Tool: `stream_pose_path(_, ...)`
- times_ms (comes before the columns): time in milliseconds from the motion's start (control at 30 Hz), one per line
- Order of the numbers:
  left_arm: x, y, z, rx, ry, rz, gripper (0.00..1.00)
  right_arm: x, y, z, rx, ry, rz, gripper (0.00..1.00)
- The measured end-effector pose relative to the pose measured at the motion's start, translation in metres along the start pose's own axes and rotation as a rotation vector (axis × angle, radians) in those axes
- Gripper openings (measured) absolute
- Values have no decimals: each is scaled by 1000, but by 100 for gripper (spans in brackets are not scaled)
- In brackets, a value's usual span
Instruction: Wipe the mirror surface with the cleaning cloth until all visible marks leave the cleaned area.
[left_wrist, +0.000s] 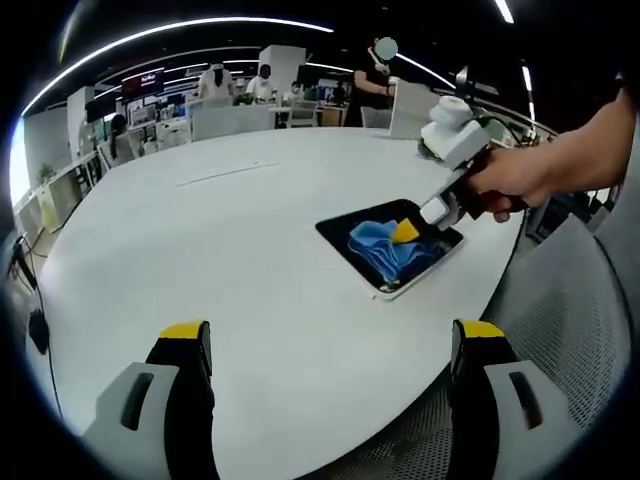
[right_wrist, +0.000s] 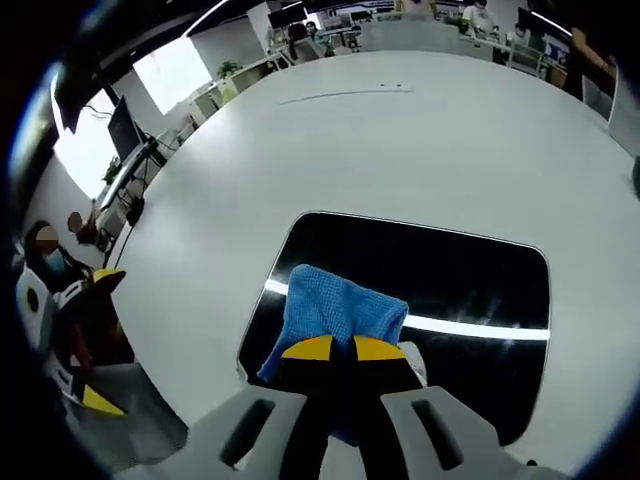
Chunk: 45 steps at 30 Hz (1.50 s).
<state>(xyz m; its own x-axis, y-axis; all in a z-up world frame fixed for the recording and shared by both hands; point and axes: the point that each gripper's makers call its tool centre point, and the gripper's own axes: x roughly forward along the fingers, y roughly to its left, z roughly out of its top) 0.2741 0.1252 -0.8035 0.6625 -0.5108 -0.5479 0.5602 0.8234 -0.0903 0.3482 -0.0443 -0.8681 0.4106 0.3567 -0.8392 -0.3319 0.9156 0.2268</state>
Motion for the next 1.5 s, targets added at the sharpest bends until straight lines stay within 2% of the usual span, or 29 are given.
stream_pose_path(967,0,1,1,8,-9,6,99,-13,17,-31,33,27,37,0)
stream_pose_path(1200,0,2,1,8,-10,10,99,-14,19,-32,54,37,47,0)
stream_pose_path(1500,-1,3,3,-5,-20,11,99,-14,20,-33,39,39,55,0)
